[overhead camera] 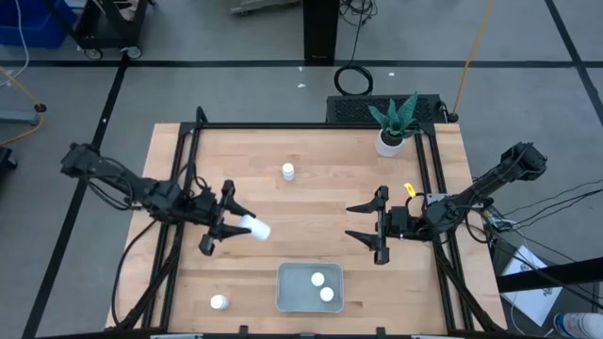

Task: Pick and place pill bottles into a basket
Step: Put the white pill bottle into the gray bin

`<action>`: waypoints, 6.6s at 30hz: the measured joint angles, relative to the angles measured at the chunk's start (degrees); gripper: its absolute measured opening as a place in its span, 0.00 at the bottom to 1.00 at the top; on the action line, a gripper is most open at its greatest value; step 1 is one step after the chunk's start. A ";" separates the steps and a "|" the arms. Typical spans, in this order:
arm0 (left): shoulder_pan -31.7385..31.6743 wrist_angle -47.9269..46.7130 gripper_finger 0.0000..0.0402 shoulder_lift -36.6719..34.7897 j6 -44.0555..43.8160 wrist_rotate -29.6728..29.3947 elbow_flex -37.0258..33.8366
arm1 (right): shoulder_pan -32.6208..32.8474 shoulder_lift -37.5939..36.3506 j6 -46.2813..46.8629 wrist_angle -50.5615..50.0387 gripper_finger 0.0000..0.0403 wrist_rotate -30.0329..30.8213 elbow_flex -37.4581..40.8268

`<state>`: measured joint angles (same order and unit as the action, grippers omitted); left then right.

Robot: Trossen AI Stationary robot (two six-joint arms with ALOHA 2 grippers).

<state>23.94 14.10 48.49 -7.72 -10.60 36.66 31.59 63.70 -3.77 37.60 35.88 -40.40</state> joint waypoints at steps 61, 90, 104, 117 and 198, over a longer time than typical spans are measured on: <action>6.19 -8.20 0.43 42.14 7.26 7.24 22.77 | 0.00 0.00 0.09 -0.78 0.63 0.00 0.00; 6.95 -7.86 0.43 53.42 0.06 3.48 26.78 | -0.04 0.00 0.67 -1.00 0.63 0.00 0.02; 7.59 -7.37 0.44 54.66 -0.97 4.80 26.76 | -0.04 0.00 1.08 -1.02 0.63 0.00 0.02; 6.93 -5.80 0.44 58.80 -1.96 4.05 26.76 | -0.04 0.00 1.12 -1.02 0.63 0.00 0.02; 9.97 -16.57 0.67 35.93 7.87 -13.50 26.29 | -0.37 0.73 7.64 -5.35 0.63 0.00 0.02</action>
<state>33.91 -2.47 84.42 0.16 -24.10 62.94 31.22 64.43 3.87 32.26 35.88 -40.38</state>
